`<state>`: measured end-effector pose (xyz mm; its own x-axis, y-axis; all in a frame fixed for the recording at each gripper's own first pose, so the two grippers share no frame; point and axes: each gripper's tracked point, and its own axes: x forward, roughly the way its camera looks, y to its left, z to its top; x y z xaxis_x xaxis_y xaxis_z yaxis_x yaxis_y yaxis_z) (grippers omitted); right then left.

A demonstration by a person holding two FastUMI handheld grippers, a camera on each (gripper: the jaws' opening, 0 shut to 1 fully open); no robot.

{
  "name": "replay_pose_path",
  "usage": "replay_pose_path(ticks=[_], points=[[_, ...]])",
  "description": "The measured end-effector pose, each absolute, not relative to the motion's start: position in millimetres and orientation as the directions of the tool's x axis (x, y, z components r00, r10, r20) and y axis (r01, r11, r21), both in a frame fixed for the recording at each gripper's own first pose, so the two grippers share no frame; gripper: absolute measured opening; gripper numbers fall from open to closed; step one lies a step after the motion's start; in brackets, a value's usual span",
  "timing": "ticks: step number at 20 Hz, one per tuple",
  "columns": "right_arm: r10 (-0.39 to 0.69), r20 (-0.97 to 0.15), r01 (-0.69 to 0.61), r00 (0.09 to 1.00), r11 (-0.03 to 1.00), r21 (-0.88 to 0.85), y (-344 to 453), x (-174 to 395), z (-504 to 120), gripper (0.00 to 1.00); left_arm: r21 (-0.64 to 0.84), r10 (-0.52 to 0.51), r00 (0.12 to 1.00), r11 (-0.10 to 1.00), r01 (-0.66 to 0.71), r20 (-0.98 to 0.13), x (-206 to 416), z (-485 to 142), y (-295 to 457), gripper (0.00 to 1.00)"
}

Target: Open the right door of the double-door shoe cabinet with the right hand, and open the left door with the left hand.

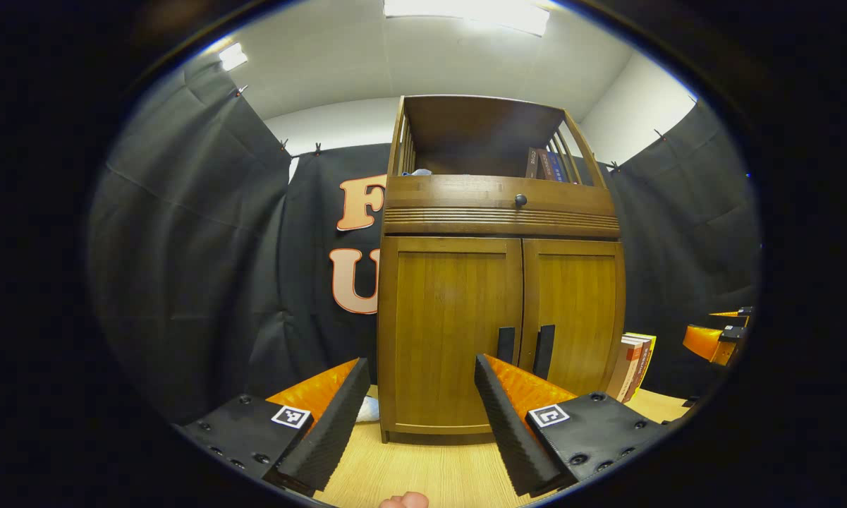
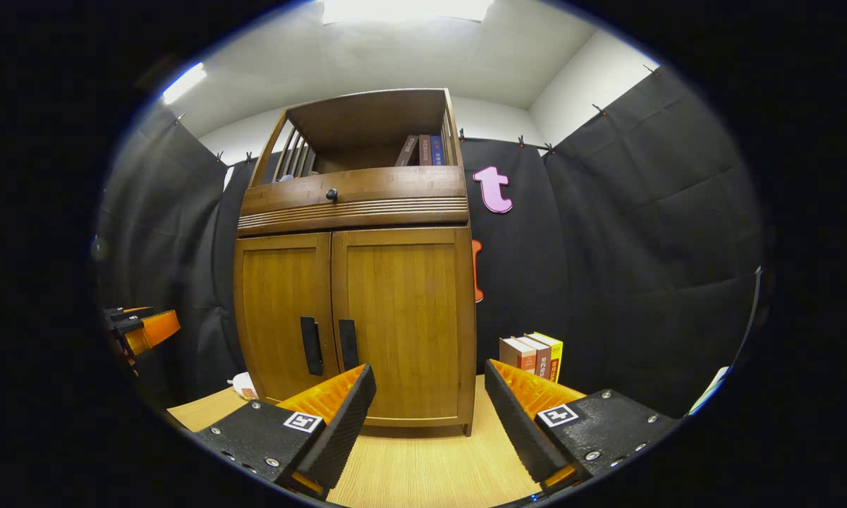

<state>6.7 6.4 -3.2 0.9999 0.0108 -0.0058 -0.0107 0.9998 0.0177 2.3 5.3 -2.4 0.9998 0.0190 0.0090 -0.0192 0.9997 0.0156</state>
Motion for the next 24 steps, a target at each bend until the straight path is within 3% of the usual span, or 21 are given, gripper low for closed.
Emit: replay_pose_path(ticks=[1, 2, 3, 4, 7, 10, 11, 12, 18, 20, 21, 23, 24], points=[[0.012, -0.008, -0.012, 1.000, 1.000, 0.017, 6.3, 7.6, -3.9, 0.95, 0.007, 0.014, 1.000, 1.000, -0.014, 0.006, 2.1, -2.5, 5.4, 0.93], [0.014, -0.011, -0.014, 1.000, 1.000, 0.012, 7.5, 9.8, -4.1, 0.95, 0.002, 0.012, 1.000, 1.000, -0.012, 0.005, 2.4, -2.3, 6.5, 0.96], [0.018, -0.019, -0.018, 1.000, 1.000, 0.004, 9.0, 12.2, -7.4, 0.95, -0.001, 0.013, 1.000, 1.000, -0.013, 0.004, 2.7, -2.3, 6.9, 0.93], [0.022, -0.027, -0.022, 0.999, 1.000, -0.001, 10.9, 17.1, -10.6, 0.95, -0.003, 0.013, 1.000, 1.000, -0.013, 0.000, 3.7, -3.9, 6.1, 0.96], [0.052, -0.046, -0.052, 0.998, 0.999, 0.001, 23.4, 32.9, -14.1, 0.95, 0.015, 0.005, 1.000, 1.000, -0.005, 0.003, 3.0, -3.9, 6.8, 0.93], [0.079, -0.048, -0.080, 0.996, 0.997, -0.020, 34.3, 55.6, -16.2, 0.95, 0.018, -0.009, 1.000, 1.000, 0.009, -0.002, 3.8, -7.0, 5.2, 0.96], [0.088, -0.047, -0.089, 0.995, 0.996, -0.023, 37.9, 63.6, -15.9, 1.00, 0.015, -0.011, 1.000, 1.000, 0.011, -0.001, 4.0, -6.9, 5.1, 0.96], [0.099, -0.044, -0.100, 0.994, 0.995, -0.024, 44.9, 73.7, -14.6, 0.95, 0.009, -0.013, 1.000, 1.000, 0.013, 0.006, 4.1, -6.0, 5.3, 0.96], [0.175, -0.041, -0.177, 0.984, 0.984, -0.034, 94.6, 137.5, -22.4, 0.95, -0.004, -0.056, 0.998, 0.998, 0.056, -0.019, 8.1, -6.8, 1.2, 0.93], [0.196, -0.054, -0.198, 0.979, 0.980, -0.022, 113.7, 162.7, -33.4, 0.95, 0.014, -0.051, 0.998, 0.999, 0.051, -0.025, 18.7, -6.8, 2.0, 0.97], [0.194, -0.072, -0.196, 0.978, 0.981, -0.019, 119.2, 174.7, -42.0, 0.95, 0.015, -0.049, 0.998, 0.999, 0.050, -0.031, 24.7, -7.7, 2.9, 0.93], [0.199, -0.094, -0.201, 0.976, 0.980, -0.013, 130.8, 199.9, -58.0, 0.95, 0.001, -0.053, 0.998, 0.999, 0.053, -0.035, 26.7, -9.8, 2.1, 0.96], [0.194, -0.103, -0.196, 0.976, 0.980, -0.013, 134.1, 211.6, -66.0, 1.00, -0.003, -0.053, 0.998, 0.999, 0.053, -0.033, 24.9, -11.8, 2.1, 0.96]])
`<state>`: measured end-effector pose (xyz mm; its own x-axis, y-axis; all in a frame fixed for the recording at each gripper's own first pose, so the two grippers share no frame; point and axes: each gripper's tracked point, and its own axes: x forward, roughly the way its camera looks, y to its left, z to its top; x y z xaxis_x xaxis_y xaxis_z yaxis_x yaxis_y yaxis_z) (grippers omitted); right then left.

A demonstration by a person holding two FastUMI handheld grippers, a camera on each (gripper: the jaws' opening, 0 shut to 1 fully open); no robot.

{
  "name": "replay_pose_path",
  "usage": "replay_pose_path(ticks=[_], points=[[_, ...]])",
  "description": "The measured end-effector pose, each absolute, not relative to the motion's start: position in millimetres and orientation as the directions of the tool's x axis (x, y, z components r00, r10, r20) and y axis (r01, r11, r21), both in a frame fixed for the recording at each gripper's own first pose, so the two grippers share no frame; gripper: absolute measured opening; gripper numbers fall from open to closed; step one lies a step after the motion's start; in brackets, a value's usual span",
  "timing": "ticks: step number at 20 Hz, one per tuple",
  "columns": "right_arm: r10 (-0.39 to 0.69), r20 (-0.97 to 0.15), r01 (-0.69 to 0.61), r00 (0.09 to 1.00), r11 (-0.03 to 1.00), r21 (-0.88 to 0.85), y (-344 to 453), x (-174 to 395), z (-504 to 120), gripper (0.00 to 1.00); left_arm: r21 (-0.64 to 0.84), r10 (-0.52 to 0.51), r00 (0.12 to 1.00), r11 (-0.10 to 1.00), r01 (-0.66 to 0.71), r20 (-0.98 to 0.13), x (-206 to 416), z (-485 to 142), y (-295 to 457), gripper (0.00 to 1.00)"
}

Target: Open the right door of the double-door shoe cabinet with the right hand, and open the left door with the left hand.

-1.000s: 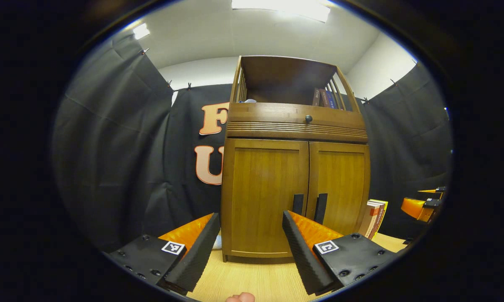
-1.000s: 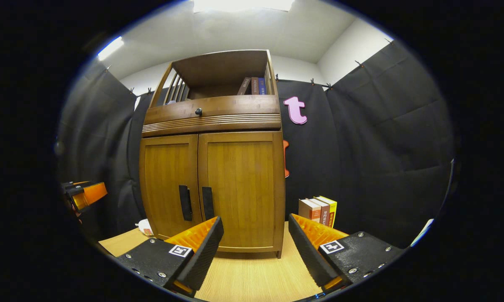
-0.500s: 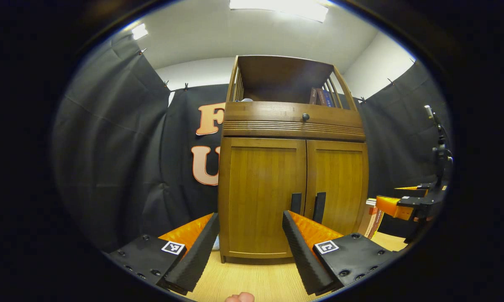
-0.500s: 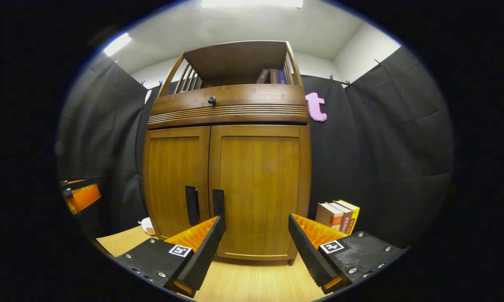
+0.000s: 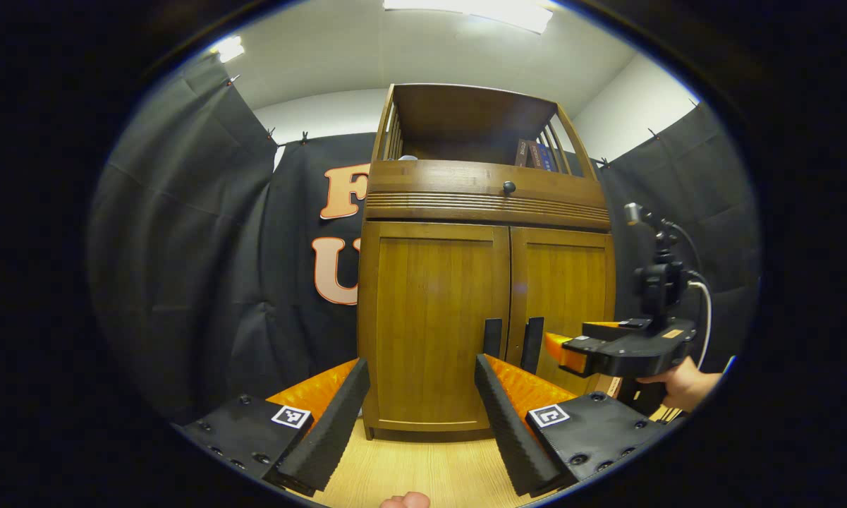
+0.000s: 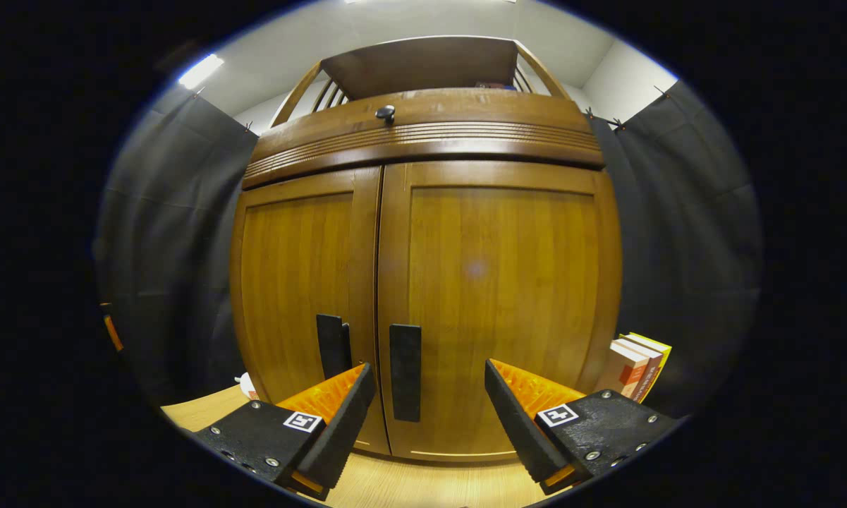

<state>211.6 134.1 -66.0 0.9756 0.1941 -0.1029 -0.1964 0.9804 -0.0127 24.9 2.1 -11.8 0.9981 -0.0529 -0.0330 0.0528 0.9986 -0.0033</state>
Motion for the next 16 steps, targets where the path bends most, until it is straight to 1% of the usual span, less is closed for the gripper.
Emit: replay_pose_path(ticks=[1, 2, 3, 4, 5, 6, 7, 8, 10, 11, 12, 13, 14, 15, 16], points=[[0.187, -0.119, -0.190, 0.975, 0.982, -0.012, 135.9, 222.0, -75.3, 0.95, -0.001, -0.047, 0.998, 0.999, 0.047, -0.034, 24.3, -12.6, 3.6, 0.93], [0.185, -0.124, -0.188, 0.975, 0.982, -0.009, 137.6, 229.5, -79.6, 1.00, 0.003, -0.043, 0.999, 0.999, 0.043, -0.033, 22.7, -14.2, 4.9, 0.93], [0.179, -0.129, -0.180, 0.975, 0.984, -0.002, 138.4, 237.2, -83.5, 0.95, 0.005, -0.041, 0.999, 0.999, 0.042, -0.029, 22.5, -13.1, 5.8, 0.96], [0.174, -0.138, -0.175, 0.975, 0.985, 0.009, 140.0, 242.6, -88.8, 1.00, 0.003, -0.042, 0.999, 0.999, 0.042, -0.029, 22.9, -13.2, 6.9, 0.96], [0.171, -0.144, -0.170, 0.975, 0.985, 0.021, 141.7, 247.8, -92.2, 1.00, 0.001, -0.045, 0.999, 0.999, 0.045, -0.030, 23.3, -12.7, 7.7, 0.93], [0.163, -0.145, -0.160, 0.976, 0.987, 0.029, 142.2, 253.1, -94.8, 0.95, 0.003, -0.045, 0.999, 0.999, 0.045, -0.029, 23.3, -12.0, 8.8, 0.93], [0.157, -0.142, -0.154, 0.977, 0.988, 0.032, 142.8, 256.7, -95.3, 0.95, 0.008, -0.043, 0.999, 0.999, 0.044, -0.026, 22.8, -10.3, 10.9, 0.96], [0.152, -0.139, -0.149, 0.979, 0.988, 0.033, 143.0, 260.6, -95.9, 1.00, 0.014, -0.040, 0.999, 0.999, 0.041, -0.021, 22.7, -8.4, 11.9, 0.96], [0.161, -0.145, -0.156, 0.976, 0.987, 0.041, 144.9, 262.5, -100.0, 1.00, 0.022, -0.034, 0.999, 0.999, 0.035, -0.015, 22.5, -6.7, 15.0, 0.96], [0.160, -0.148, -0.156, 0.976, 0.987, 0.042, 145.3, 264.2, -101.4, 0.99, 0.021, -0.033, 0.999, 0.999, 0.033, -0.009, 21.7, -4.9, 15.9, 0.93], [0.156, -0.152, -0.151, 0.976, 0.988, 0.041, 145.6, 269.5, -102.5, 0.87, 0.019, -0.032, 0.999, 0.999, 0.032, -0.002, 20.9, -2.4, 16.7, 0.96], [0.162, -0.158, -0.156, 0.974, 0.986, 0.049, 147.7, 272.3, -104.0, 0.84, 0.020, -0.032, 0.999, 0.999, 0.032, 0.001, 21.2, -0.9, 17.2, 0.93], [0.159, -0.164, -0.153, 0.974, 0.987, 0.049, 148.1, 274.5, -106.4, 0.79, 0.022, -0.033, 0.999, 0.999, 0.033, 0.003, 20.5, -1.0, 17.3, 0.96], [0.153, -0.154, -0.149, 0.976, 0.988, 0.038, 148.4, 274.7, -106.0, 0.78, 0.026, -0.034, 0.999, 0.999, 0.034, 0.008, 19.9, 0.7, 16.7, 0.96], [0.147, -0.150, -0.145, 0.978, 0.989, 0.023, 147.4, 274.9, -106.4, 0.71, 0.028, -0.034, 0.999, 0.999, 0.034, 0.013, 20.1, 2.1, 16.8, 0.93]])
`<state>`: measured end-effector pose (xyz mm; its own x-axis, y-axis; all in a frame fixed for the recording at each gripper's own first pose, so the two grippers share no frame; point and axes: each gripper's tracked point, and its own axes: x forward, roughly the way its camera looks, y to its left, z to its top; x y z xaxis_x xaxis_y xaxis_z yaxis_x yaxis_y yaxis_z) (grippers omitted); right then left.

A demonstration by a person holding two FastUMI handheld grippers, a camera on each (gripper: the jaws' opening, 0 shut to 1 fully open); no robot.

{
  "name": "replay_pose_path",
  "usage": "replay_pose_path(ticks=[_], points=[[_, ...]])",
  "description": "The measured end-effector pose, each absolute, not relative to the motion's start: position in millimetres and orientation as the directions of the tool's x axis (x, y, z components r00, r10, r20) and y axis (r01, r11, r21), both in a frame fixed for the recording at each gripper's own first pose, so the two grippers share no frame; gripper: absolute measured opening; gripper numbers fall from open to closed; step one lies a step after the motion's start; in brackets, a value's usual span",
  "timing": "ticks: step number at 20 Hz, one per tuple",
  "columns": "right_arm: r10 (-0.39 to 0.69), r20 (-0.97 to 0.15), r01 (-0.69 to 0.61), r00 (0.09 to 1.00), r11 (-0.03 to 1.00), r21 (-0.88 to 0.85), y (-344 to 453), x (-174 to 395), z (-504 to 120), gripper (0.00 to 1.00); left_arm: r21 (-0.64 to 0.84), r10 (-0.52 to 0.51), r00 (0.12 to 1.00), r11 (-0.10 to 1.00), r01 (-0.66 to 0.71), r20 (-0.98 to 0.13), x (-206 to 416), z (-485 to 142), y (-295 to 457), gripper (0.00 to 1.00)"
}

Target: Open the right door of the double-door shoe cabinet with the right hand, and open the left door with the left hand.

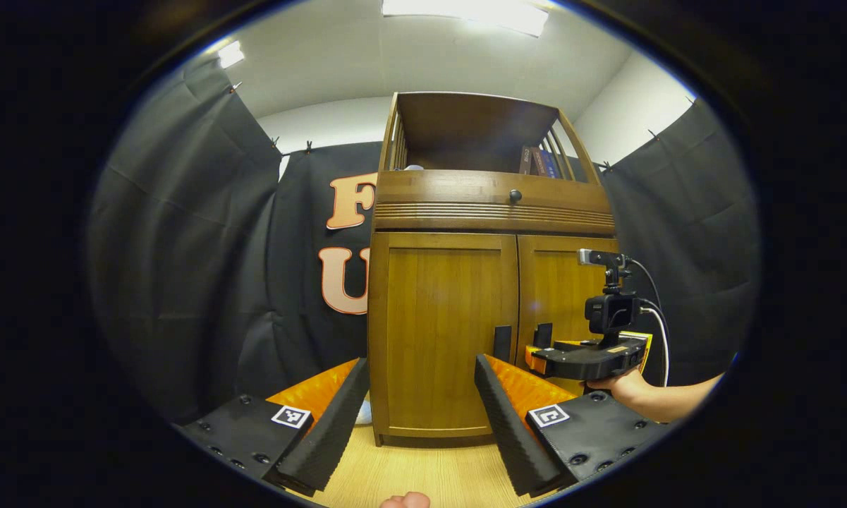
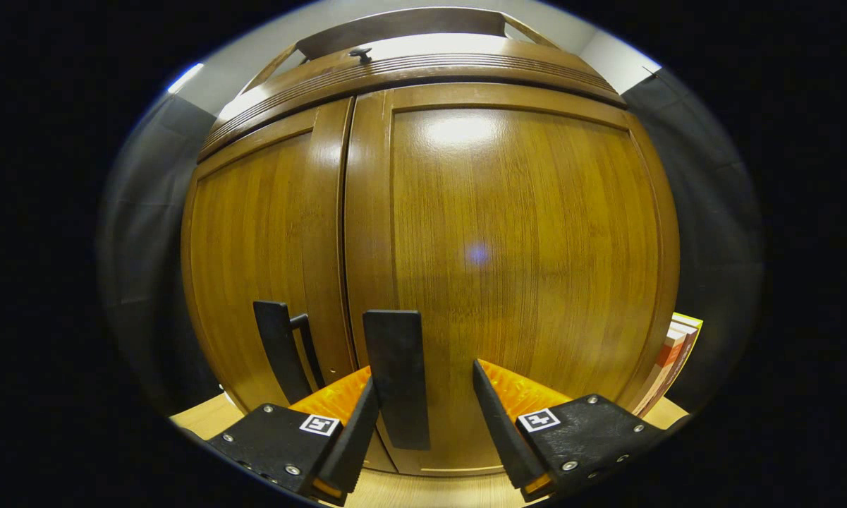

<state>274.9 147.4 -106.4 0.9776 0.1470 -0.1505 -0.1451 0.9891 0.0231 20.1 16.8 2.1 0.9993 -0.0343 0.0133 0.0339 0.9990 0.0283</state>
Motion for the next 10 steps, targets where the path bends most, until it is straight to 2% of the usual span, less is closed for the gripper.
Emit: replay_pose_path(ticks=[1, 3, 4, 5, 7, 8, 9, 10], points=[[0.141, -0.141, -0.141, 0.980, 0.990, 0.014, 146.4, 274.7, -106.8, 0.82, 0.030, -0.037, 0.999, 0.999, 0.037, 0.014, 19.5, 2.1, 15.7, 0.93], [0.133, -0.135, -0.131, 0.982, 0.991, 0.025, 147.6, 276.1, -108.4, 0.82, 0.032, -0.042, 0.999, 0.999, 0.042, 0.016, 19.7, 2.3, 14.0, 0.93], [0.136, -0.138, -0.131, 0.981, 0.990, 0.043, 150.7, 274.8, -109.3, 0.72, 0.032, -0.043, 0.999, 0.999, 0.043, 0.017, 19.1, 2.8, 14.0, 0.93], [0.149, -0.136, -0.142, 0.979, 0.988, 0.061, 155.7, 274.3, -110.7, 0.73, 0.032, -0.043, 0.999, 0.999, 0.042, 0.016, 18.9, 2.2, 13.9, 0.93], [0.163, -0.126, -0.155, 0.978, 0.985, 0.073, 162.5, 273.9, -111.4, 0.47, 0.033, -0.042, 0.999, 0.999, 0.042, 0.013, 16.3, 1.2, 13.3, 0.93], [0.164, -0.123, -0.157, 0.979, 0.985, 0.064, 162.6, 274.7, -111.6, 0.33, 0.035, -0.041, 0.999, 0.999, 0.040, 0.014, 15.9, 2.0, 14.2, 0.96], [0.167, -0.116, -0.162, 0.979, 0.985, 0.052, 161.2, 274.9, -110.7, 0.32, 0.038, -0.038, 0.999, 0.999, 0.037, 0.015, 14.9, 3.2, 15.4, 0.96], [0.178, -0.119, -0.174, 0.977, 0.984, 0.042, 162.7, 275.0, -111.9, 0.27, 0.043, -0.035, 0.999, 0.998, 0.034, 0.017, 14.2, 4.8, 15.8, 0.96]])
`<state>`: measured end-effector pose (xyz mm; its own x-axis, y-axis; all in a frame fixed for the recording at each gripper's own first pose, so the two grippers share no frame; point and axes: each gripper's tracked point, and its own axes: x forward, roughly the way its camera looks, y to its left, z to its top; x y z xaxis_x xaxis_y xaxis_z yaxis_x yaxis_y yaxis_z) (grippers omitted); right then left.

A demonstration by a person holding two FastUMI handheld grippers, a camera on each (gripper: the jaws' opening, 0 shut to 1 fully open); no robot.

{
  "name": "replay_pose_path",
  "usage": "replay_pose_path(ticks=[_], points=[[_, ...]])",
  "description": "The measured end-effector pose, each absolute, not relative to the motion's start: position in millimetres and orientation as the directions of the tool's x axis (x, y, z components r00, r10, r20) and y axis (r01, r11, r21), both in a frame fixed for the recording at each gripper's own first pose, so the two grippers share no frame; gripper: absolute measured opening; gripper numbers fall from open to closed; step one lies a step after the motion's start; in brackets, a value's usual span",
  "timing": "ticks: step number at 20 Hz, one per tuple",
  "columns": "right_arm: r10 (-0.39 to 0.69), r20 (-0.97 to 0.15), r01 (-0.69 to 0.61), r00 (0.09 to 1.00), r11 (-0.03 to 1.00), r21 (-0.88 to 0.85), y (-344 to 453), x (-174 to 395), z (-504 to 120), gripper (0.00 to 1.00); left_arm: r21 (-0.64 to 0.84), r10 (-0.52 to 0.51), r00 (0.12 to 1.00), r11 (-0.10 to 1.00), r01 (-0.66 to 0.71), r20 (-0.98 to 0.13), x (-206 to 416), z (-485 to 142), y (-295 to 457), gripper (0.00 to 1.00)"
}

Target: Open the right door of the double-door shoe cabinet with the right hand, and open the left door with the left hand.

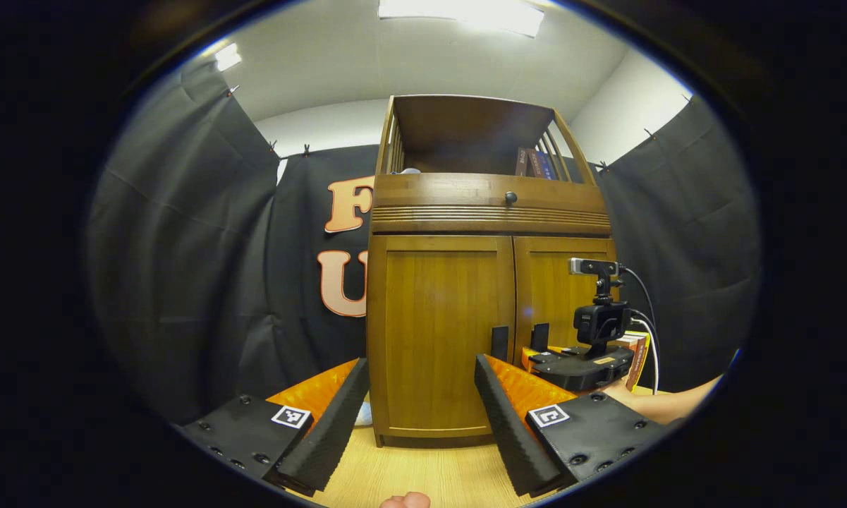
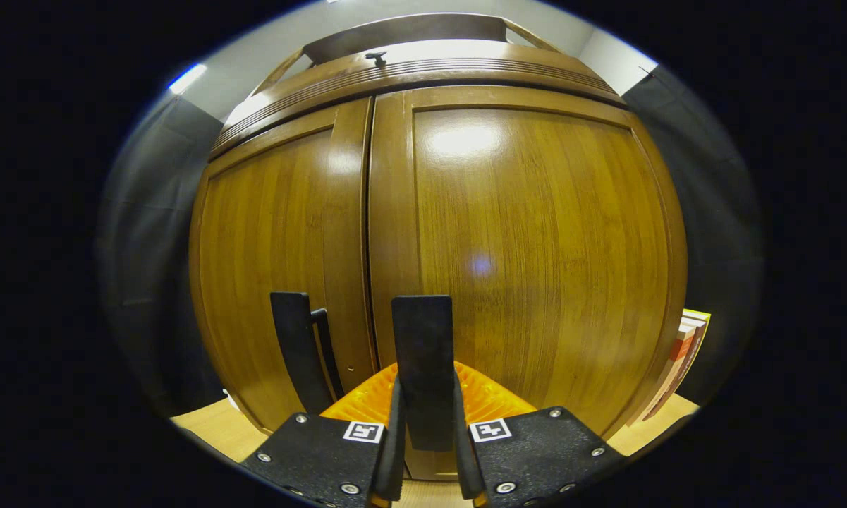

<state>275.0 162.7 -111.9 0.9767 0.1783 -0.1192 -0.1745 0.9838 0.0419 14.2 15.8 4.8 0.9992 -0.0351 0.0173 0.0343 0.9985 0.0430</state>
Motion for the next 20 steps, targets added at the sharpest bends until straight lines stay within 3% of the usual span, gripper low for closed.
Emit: replay_pose_path(ticks=[1, 2, 3, 4, 5, 8, 9, 10, 11, 13, 14, 15, 20], points=[[0.186, -0.121, -0.183, 0.975, 0.982, 0.042, 162.7, 275.0, -112.1, 0.32, 0.050, -0.035, 0.999, 0.998, 0.034, 0.022, 13.6, 7.8, 14.9, 0.96], [0.188, -0.132, -0.183, 0.973, 0.982, 0.049, 163.1, 275.2, -113.6, 0.22, 0.057, -0.035, 0.999, 0.998, 0.033, 0.028, 12.4, 10.4, 13.7, 0.96], [0.190, -0.141, -0.185, 0.972, 0.981, 0.051, 163.9, 275.4, -114.4, 0.27, 0.064, -0.037, 0.999, 0.997, 0.034, 0.034, 11.8, 12.4, 12.5, 0.93], [0.191, -0.151, -0.185, 0.970, 0.981, 0.053, 163.0, 273.8, -114.9, 0.17, 0.065, -0.042, 0.998, 0.997, 0.039, 0.036, 9.7, 12.0, 9.4, 0.93], [0.191, -0.154, -0.185, 0.969, 0.981, 0.057, 162.5, 271.9, -114.9, 0.17, 0.061, -0.049, 0.998, 0.997, 0.047, 0.039, 8.4, 12.1, 6.4, 0.96], [0.196, -0.149, -0.191, 0.969, 0.981, 0.045, 161.3, 264.1, -113.5, 0.23, 0.041, -0.060, 0.998, 0.997, 0.058, 0.032, 4.8, 10.7, -0.2, 0.93], [0.201, -0.146, -0.197, 0.968, 0.979, 0.043, 160.6, 260.6, -112.2, 0.20, 0.038, -0.060, 0.998, 0.998, 0.059, 0.029, 4.5, 10.1, -0.6, 0.93], [0.208, -0.149, -0.203, 0.967, 0.978, 0.048, 160.2, 256.6, -112.0, 0.23, 0.038, -0.059, 0.998, 0.998, 0.058, 0.025, 2.3, 8.2, -1.7, 0.96], [0.216, -0.151, -0.211, 0.965, 0.976, 0.049, 159.0, 252.0, -111.7, 0.20, 0.039, -0.058, 0.998, 0.998, 0.057, 0.022, 0.7, 8.2, -1.5, 0.93], [0.230, -0.144, -0.225, 0.962, 0.973, 0.051, 158.1, 241.7, -111.2, 0.23, 0.039, -0.052, 0.998, 0.998, 0.052, 0.018, -1.5, 7.8, -1.2, 0.93], [0.232, -0.138, -0.227, 0.963, 0.972, 0.054, 156.0, 237.4, -110.4, 0.20, 0.039, -0.047, 0.999, 0.998, 0.046, 0.018, -3.3, 7.4, -0.8, 0.96], [0.237, -0.137, -0.231, 0.962, 0.971, 0.055, 155.1, 233.4, -110.1, 0.23, 0.036, -0.045, 0.999, 0.998, 0.044, 0.017, -4.8, 8.1, -0.6, 0.96], [0.236, -0.136, -0.232, 0.962, 0.972, 0.047, 145.6, 210.5, -107.7, 0.20, 0.030, -0.035, 0.999, 0.999, 0.034, 0.020, -7.2, 9.4, -0.8, 0.93]])
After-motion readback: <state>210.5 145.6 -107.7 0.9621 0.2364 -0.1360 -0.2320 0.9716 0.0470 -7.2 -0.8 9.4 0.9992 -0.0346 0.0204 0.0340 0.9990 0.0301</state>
